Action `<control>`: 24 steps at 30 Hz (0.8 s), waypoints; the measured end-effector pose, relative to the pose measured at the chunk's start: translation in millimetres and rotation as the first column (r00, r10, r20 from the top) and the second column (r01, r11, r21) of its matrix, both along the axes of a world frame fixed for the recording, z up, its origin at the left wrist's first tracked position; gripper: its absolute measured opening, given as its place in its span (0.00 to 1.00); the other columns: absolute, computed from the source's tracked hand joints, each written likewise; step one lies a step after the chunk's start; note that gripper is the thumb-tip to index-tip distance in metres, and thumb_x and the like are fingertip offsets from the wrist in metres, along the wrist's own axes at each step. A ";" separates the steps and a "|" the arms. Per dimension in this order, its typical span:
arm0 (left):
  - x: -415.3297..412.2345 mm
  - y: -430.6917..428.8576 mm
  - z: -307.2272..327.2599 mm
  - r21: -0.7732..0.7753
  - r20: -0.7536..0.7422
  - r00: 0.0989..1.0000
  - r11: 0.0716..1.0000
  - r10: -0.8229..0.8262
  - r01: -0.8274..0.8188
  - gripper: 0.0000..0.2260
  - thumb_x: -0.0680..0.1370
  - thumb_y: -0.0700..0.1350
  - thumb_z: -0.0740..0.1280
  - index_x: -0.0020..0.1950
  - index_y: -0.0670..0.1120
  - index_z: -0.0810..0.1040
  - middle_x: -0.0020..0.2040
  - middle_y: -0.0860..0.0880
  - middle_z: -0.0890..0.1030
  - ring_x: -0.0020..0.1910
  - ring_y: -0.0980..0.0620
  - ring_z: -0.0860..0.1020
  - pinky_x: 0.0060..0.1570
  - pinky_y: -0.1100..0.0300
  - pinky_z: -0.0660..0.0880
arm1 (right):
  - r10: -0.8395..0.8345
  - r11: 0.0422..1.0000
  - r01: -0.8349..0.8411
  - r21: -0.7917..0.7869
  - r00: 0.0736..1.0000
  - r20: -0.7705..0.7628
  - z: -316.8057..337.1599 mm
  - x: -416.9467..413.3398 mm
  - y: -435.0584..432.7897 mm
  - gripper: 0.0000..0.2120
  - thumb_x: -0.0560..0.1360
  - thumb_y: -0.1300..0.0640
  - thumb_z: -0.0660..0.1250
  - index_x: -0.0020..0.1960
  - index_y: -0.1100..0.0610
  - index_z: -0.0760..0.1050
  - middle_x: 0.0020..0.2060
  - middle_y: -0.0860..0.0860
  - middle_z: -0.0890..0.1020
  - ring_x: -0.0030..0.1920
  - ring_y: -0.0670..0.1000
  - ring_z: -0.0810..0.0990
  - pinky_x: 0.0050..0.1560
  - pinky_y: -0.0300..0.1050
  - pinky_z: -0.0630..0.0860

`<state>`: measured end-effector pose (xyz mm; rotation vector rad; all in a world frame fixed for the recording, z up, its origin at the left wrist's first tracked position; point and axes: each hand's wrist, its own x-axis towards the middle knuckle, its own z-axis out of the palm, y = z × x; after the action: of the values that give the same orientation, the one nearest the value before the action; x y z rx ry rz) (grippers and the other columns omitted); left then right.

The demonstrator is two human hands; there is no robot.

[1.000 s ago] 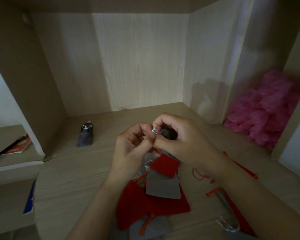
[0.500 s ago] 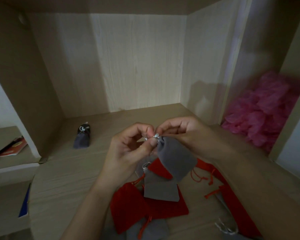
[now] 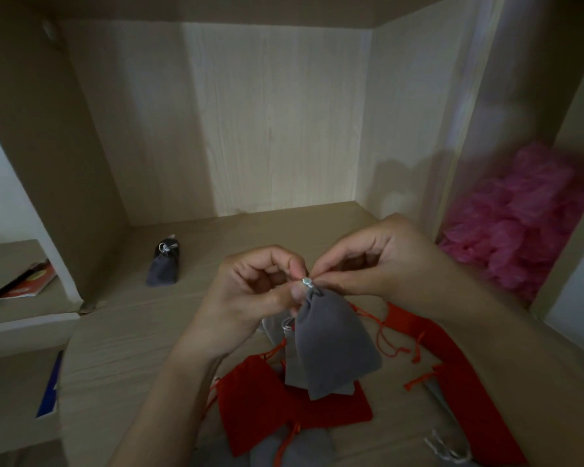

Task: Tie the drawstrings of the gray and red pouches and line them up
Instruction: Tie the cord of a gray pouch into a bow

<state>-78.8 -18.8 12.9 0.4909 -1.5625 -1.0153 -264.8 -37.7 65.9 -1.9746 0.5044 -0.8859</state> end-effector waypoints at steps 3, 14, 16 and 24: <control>1.7 -0.3 1.0 0.048 -0.015 0.999 0.998 -0.039 0.040 0.09 0.64 0.53 0.77 0.37 0.50 0.81 0.33 0.55 0.80 0.32 0.61 0.76 0.35 0.70 0.72 | 0.007 1.000 -0.007 -0.009 1.000 -0.009 2.1 0.3 3.6 0.04 0.65 0.61 0.73 0.40 0.57 0.84 0.32 0.51 0.84 0.33 0.43 0.81 0.35 0.32 0.75; 4.8 -3.1 -0.4 0.230 -0.087 0.971 0.944 -0.223 0.237 0.14 0.60 0.47 0.81 0.39 0.48 0.80 0.36 0.47 0.81 0.33 0.56 0.79 0.35 0.67 0.75 | 0.042 0.997 -0.048 -0.056 0.993 -0.106 3.4 -0.5 4.6 0.06 0.65 0.61 0.76 0.42 0.56 0.84 0.37 0.51 0.84 0.38 0.43 0.81 0.37 0.34 0.75; 4.7 -4.1 -1.7 0.272 -0.102 0.960 0.921 -0.262 0.280 0.15 0.60 0.46 0.81 0.41 0.47 0.79 0.37 0.45 0.80 0.33 0.54 0.78 0.35 0.66 0.76 | 0.066 0.996 -0.074 -0.055 0.987 -0.146 3.8 -0.9 4.5 0.05 0.66 0.60 0.76 0.42 0.54 0.84 0.38 0.53 0.84 0.39 0.44 0.81 0.38 0.35 0.75; 0.6 -7.2 -4.2 0.281 -0.239 0.933 0.901 -0.268 0.330 0.11 0.64 0.44 0.79 0.40 0.50 0.78 0.34 0.51 0.80 0.31 0.60 0.78 0.31 0.70 0.74 | -0.002 0.998 -0.005 -0.069 0.995 -0.100 4.4 -0.5 5.6 0.06 0.67 0.65 0.76 0.39 0.54 0.83 0.35 0.52 0.84 0.32 0.40 0.79 0.34 0.33 0.74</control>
<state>-78.2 -26.0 8.8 0.3586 -1.3267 -1.5229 -265.3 -32.2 70.2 -2.0907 0.5362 -0.8161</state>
